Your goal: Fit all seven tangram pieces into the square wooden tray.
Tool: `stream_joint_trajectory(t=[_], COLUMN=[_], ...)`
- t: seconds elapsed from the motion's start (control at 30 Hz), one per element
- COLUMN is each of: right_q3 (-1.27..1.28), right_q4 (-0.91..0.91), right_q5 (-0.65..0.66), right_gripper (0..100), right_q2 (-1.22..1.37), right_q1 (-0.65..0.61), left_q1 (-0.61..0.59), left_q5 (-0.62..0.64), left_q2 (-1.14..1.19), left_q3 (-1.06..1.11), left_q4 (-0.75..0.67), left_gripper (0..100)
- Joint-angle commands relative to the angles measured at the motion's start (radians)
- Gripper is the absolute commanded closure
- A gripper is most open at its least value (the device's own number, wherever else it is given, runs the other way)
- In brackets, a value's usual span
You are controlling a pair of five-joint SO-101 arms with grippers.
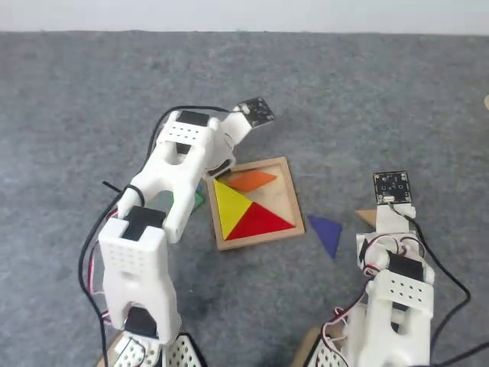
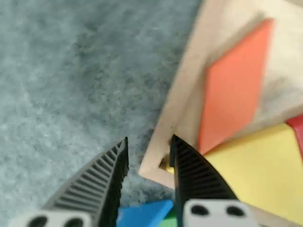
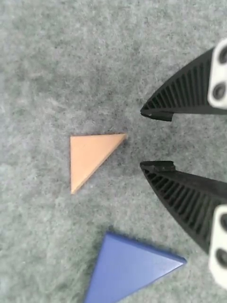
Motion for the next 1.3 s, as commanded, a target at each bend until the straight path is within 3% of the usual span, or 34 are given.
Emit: stream_joint_trajectory(t=[0.0, 0.2, 0.33, 0.5, 0.77, 1.0, 1.13, 1.27], right_q3=[-0.006, -0.006, -0.006, -0.006, -0.006, -0.006, -0.006, -0.006], right_q4=[-0.013, -0.016, -0.015, -0.015, -0.015, -0.015, -0.015, -0.015], right_q5=[0.002, 0.002, 0.002, 0.002, 0.002, 0.002, 0.002, 0.002], right_gripper=[84.4, 84.4, 84.4, 84.4, 84.4, 84.4, 84.4, 84.4], right_q2=[-0.024, -0.024, -0.024, -0.024, -0.024, -0.024, -0.024, -0.024], right_q1=[-0.005, -0.005, -0.005, -0.005, -0.005, -0.005, -0.005, -0.005], left_q1=[-0.023, 0.092, 0.206, 0.258, 0.273, 0.212, 0.175, 0.144], left_q5=[-0.009, 0.028, 0.069, 0.072, 0.072, 0.025, 0.015, 0.002], left_q2=[-0.077, -0.241, -0.224, -0.118, -0.026, -0.025, -0.023, -0.023], left_q3=[0.002, 0.005, 0.005, 0.001, -0.001, 0.007, 0.007, 0.007], left_q4=[-0.029, 0.015, 0.023, -0.035, -0.080, -0.041, -0.029, -0.026], left_gripper=[86, 86, 86, 86, 86, 86, 98, 99])
